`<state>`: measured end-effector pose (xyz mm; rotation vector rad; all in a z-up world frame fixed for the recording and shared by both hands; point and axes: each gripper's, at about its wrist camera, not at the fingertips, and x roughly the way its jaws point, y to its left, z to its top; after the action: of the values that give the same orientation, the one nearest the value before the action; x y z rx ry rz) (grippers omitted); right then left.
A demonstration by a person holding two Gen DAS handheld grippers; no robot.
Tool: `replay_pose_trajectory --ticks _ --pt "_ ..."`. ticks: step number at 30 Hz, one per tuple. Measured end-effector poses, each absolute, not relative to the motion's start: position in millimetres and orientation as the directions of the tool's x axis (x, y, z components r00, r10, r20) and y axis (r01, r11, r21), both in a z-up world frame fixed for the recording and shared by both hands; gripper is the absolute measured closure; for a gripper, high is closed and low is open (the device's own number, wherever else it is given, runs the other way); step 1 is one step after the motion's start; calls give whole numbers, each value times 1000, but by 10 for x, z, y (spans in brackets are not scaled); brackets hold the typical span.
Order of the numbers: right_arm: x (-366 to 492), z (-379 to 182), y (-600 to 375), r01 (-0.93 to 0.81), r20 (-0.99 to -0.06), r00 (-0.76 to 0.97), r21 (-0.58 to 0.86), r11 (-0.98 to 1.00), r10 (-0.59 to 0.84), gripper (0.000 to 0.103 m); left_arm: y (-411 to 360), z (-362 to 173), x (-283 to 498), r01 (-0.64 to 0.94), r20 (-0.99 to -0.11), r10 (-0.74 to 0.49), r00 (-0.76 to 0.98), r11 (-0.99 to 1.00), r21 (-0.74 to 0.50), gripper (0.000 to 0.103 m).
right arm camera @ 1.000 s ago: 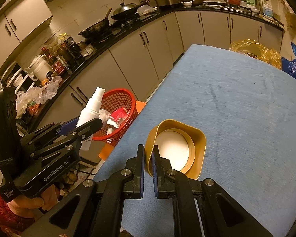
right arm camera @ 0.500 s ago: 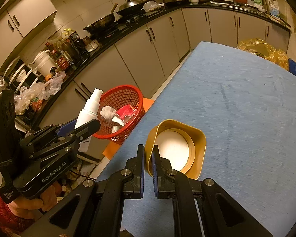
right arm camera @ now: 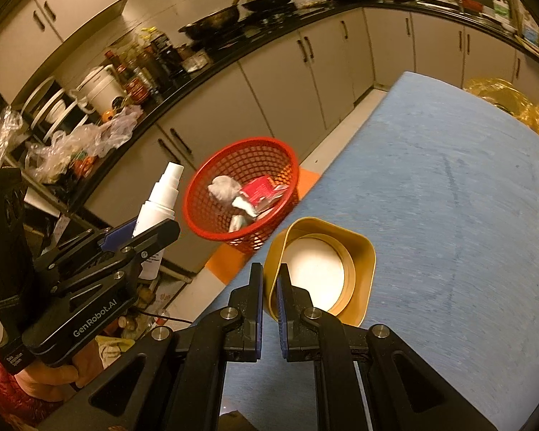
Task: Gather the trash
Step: 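Lift the spray bottle and tape roll toward the red wastebasket with both tools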
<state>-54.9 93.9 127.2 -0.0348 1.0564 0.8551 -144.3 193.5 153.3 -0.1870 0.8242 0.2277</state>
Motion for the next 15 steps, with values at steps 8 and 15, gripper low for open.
replay_pose_trajectory --ticks 8,15 --pt "-647 1280 1139 -678 -771 178 354 644 611 96 2067 1536 -1662 -337 -738 170 652 938 -81 74" --pt "-722 1296 1222 -698 -770 162 353 623 618 96 2088 1545 -1793 -366 -738 191 647 927 -81 74"
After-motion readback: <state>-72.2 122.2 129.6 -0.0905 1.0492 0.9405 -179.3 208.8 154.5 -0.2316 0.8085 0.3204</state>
